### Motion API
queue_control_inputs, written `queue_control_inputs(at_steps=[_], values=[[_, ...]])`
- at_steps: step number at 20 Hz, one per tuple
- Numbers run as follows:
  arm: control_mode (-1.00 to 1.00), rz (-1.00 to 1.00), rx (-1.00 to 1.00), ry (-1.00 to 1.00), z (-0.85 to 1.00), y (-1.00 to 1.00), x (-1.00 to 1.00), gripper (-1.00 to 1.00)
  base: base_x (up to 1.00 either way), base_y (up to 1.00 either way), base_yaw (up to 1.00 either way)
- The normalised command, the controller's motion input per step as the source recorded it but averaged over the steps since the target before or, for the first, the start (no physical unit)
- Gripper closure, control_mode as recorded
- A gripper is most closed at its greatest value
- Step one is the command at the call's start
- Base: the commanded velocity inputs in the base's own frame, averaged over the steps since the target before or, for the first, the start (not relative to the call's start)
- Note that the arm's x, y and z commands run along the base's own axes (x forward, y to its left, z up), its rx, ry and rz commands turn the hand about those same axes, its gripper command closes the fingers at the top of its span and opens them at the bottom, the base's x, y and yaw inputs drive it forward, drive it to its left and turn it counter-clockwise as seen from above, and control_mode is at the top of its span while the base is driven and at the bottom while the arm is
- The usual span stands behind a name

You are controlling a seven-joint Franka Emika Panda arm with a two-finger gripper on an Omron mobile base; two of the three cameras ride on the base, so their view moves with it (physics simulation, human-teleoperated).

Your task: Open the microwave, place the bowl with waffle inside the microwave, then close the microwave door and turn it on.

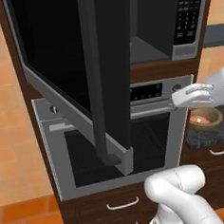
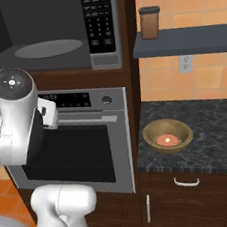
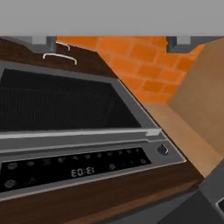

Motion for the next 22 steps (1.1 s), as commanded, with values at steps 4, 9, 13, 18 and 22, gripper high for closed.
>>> queue_control_inputs(at_steps=[4, 9, 13, 18, 22], values=[[-1.0, -0.44, -0.15, 0.11, -0.65, -1.0, 0.38, -1.0, 0.0, 0.0, 0.0], [-1.0, -0.38, -0.03, 0.09, -0.82, -1.0, 0.5, -1.0, 0.0, 0.0, 0.0], [-1.0, -0.32, 0.01, 0.17, -0.57, -1.0, 0.52, -1.0, 0.0, 0.0, 0.0], [-1.0, -0.14, 0.25, 0.25, -0.37, -1.0, 0.58, -1.0, 0.0, 0.0, 0.0], [-1.0, -0.06, 0.31, 0.21, -0.35, -1.0, 0.75, -1.0, 0.0, 0.0, 0.0]])
